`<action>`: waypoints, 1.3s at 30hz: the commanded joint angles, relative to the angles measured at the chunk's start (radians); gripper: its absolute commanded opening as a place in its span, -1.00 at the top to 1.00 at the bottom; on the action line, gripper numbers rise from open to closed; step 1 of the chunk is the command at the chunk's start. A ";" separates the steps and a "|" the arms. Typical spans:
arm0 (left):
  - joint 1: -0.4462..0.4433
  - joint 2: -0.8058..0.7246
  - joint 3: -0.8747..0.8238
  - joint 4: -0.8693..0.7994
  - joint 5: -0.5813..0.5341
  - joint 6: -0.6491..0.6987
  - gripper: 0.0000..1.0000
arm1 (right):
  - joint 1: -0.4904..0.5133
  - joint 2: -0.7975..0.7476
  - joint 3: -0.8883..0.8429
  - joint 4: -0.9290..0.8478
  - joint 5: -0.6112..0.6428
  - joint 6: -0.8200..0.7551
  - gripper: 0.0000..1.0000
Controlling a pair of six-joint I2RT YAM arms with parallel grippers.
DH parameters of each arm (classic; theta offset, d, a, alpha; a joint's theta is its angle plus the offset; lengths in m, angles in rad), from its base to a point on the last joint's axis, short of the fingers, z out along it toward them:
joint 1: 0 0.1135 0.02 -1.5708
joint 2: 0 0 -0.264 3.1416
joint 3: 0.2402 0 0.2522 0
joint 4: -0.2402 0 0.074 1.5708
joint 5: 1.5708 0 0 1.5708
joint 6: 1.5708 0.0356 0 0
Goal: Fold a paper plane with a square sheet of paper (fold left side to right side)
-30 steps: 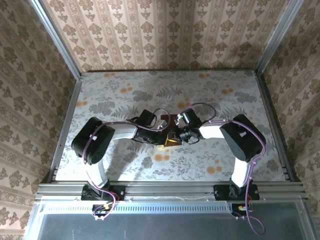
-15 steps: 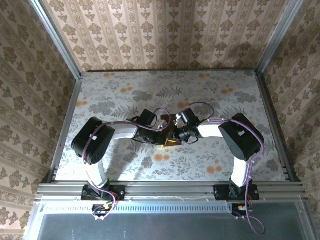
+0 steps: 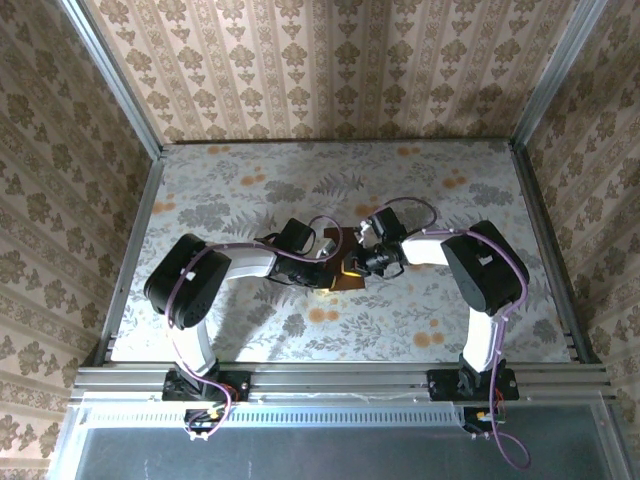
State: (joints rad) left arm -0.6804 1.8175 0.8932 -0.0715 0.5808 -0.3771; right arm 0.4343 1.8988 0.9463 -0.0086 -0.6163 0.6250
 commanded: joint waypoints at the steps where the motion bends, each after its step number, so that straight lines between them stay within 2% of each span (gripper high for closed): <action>1: -0.005 0.062 -0.038 -0.156 -0.098 0.023 1.00 | -0.068 0.052 0.013 -0.064 0.131 -0.048 1.00; 15: -0.004 0.053 -0.038 -0.157 -0.096 0.023 1.00 | -0.185 0.095 0.088 -0.121 0.113 -0.103 1.00; 22: -0.003 0.036 -0.022 -0.143 -0.078 0.015 1.00 | -0.217 0.047 0.135 -0.173 0.104 -0.121 1.00; 26: -0.004 0.018 -0.012 -0.130 -0.056 0.011 1.00 | -0.208 -0.024 0.111 -0.151 0.070 -0.097 1.00; 30: -0.001 0.007 -0.002 -0.128 -0.045 0.009 1.00 | -0.146 -0.065 0.052 -0.057 0.026 -0.029 1.00; 35: -0.002 0.006 0.011 -0.124 -0.029 0.005 1.00 | -0.065 -0.043 0.010 0.029 -0.003 0.034 1.00; 39: -0.002 0.005 0.030 -0.124 -0.018 0.003 1.00 | -0.052 0.007 -0.002 0.039 0.009 0.038 1.00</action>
State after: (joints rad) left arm -0.6800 1.8175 0.9146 -0.1070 0.5797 -0.3775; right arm 0.3908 1.8679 0.9588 -0.0029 -0.6044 0.6353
